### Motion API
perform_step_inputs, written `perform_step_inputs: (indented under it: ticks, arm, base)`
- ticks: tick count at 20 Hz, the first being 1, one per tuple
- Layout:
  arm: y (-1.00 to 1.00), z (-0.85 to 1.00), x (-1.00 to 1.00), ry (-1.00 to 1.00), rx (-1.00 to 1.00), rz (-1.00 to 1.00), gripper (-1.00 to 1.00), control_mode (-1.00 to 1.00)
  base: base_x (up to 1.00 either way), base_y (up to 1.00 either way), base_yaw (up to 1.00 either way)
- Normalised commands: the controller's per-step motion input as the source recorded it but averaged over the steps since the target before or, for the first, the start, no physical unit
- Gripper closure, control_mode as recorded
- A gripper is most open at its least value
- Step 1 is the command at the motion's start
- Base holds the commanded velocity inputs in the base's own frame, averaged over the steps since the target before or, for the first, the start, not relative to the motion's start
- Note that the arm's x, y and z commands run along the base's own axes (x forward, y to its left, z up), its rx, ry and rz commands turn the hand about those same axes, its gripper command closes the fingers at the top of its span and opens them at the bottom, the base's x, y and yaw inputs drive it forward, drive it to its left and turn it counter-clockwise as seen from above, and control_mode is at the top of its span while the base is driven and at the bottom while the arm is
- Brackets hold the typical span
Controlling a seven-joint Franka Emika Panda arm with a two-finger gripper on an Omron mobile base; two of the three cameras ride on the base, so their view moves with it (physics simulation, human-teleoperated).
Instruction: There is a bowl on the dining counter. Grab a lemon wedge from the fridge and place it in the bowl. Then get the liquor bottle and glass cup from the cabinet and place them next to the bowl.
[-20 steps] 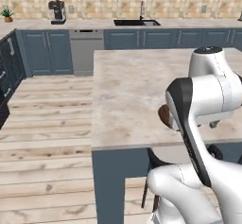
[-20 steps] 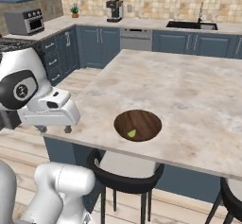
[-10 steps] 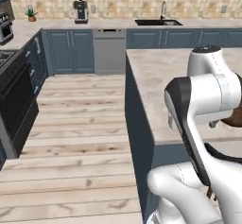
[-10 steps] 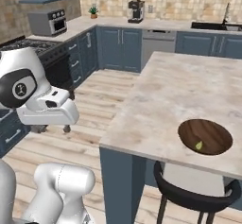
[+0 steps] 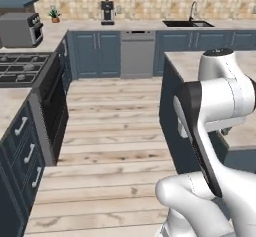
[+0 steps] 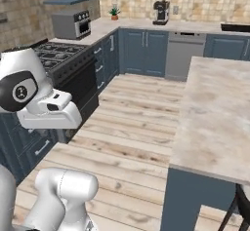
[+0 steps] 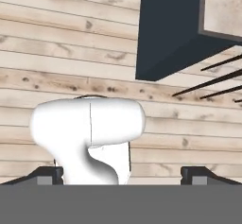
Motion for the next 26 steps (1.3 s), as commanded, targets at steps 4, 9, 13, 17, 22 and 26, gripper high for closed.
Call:
perform_step_inputs:
  ticks: [4,9,13,17,22,26]
  arm:
    - [0.0,0.0,0.0,0.0,0.0,0.0,-1.0,1.0]
    - [0.0,0.0,0.0,0.0,0.0,0.0,-1.0,1.0]
    - [0.0,0.0,0.0,0.0,0.0,0.0,-1.0,1.0]
    - [0.0,0.0,0.0,0.0,0.0,0.0,-1.0,1.0]
    - [0.0,0.0,0.0,0.0,0.0,0.0,-1.0,1.0]
    - [0.0,0.0,0.0,0.0,0.0,0.0,-1.0,1.0]
  base:
    - [0.8,0.75,-0.01]
    - [1.0,0.19,-0.07]
    - [1.0,0.0,-0.11]
    - [1.0,0.0,-0.11]
    - [1.0,0.0,-0.1]
    - [1.0,0.0,-0.08]
